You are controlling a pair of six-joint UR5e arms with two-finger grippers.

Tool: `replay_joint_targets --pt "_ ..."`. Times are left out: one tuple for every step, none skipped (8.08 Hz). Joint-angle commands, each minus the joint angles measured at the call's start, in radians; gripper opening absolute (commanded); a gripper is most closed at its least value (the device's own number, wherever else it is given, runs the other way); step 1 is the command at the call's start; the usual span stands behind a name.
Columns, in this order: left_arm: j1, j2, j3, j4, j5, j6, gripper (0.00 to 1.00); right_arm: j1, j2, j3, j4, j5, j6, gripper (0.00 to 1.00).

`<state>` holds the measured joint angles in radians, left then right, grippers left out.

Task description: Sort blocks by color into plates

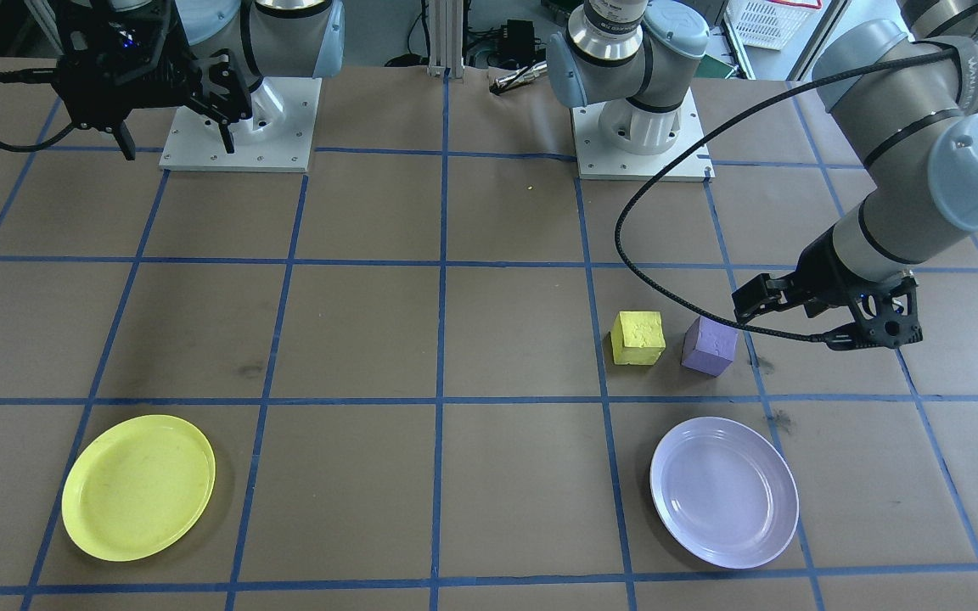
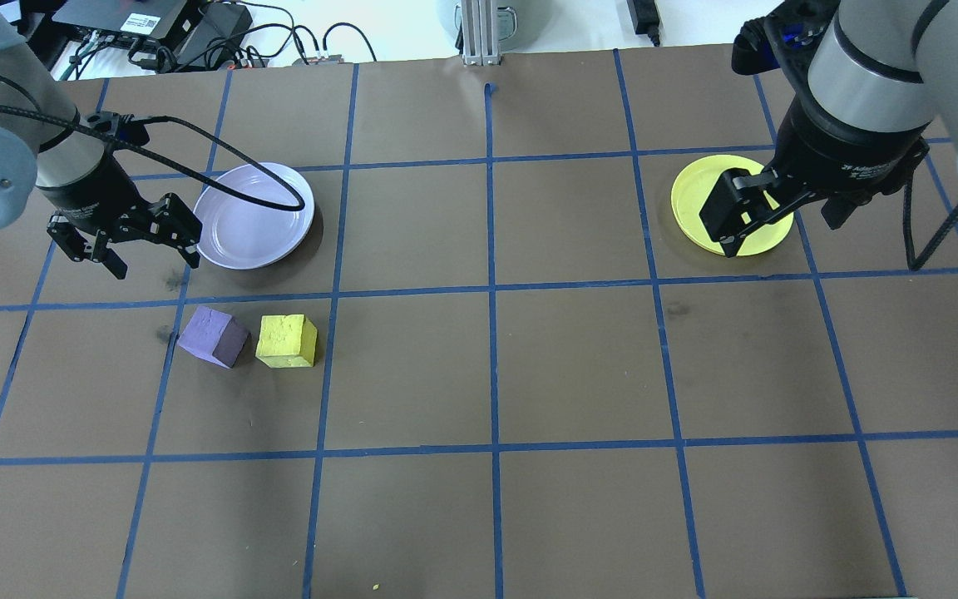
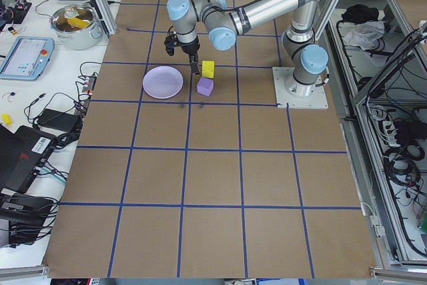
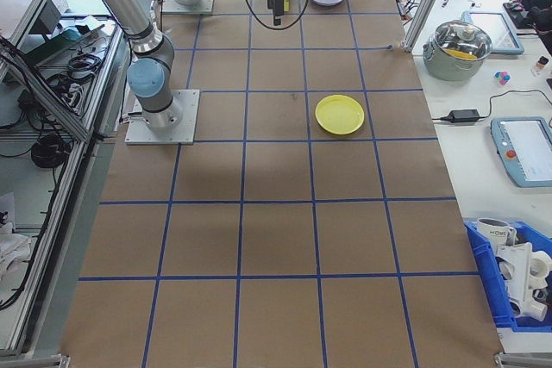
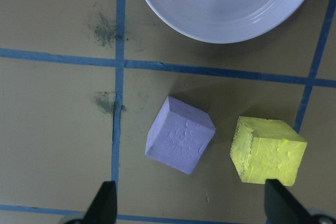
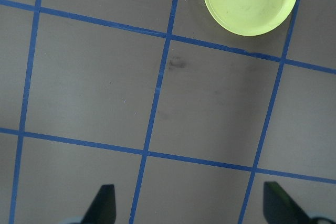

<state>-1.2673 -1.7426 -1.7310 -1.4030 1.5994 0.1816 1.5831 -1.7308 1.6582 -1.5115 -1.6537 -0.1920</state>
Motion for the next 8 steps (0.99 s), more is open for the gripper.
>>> replay_joint_targets --pt "-0.003 -0.072 -0.063 0.062 -0.003 0.001 1.00 0.000 0.000 0.000 0.005 0.000 0.002 1.00" --pt "-0.003 -0.081 -0.073 0.070 -0.003 0.001 1.00 0.000 0.002 0.002 0.004 0.000 0.002 1.00" --pt "-0.003 -0.093 -0.084 0.082 -0.001 0.001 1.00 0.000 0.000 0.002 0.004 0.000 0.002 1.00" --pt "-0.003 -0.109 -0.099 0.119 -0.001 0.013 1.00 0.000 0.002 0.002 0.004 0.000 0.002 1.00" --pt "-0.003 -0.126 -0.101 0.124 -0.001 0.034 1.00 0.000 0.004 0.002 0.004 0.000 0.002 1.00" --pt "-0.003 -0.130 -0.104 0.124 0.001 0.098 1.00 0.000 0.004 0.002 0.002 0.000 0.002 1.00" --pt "-0.003 -0.130 -0.117 0.124 0.002 0.116 1.00 0.000 0.007 0.002 0.005 0.000 0.002 1.00" --pt "-0.003 -0.130 -0.130 0.127 0.002 0.121 1.00 0.000 0.008 0.002 -0.006 0.000 0.002 1.00"
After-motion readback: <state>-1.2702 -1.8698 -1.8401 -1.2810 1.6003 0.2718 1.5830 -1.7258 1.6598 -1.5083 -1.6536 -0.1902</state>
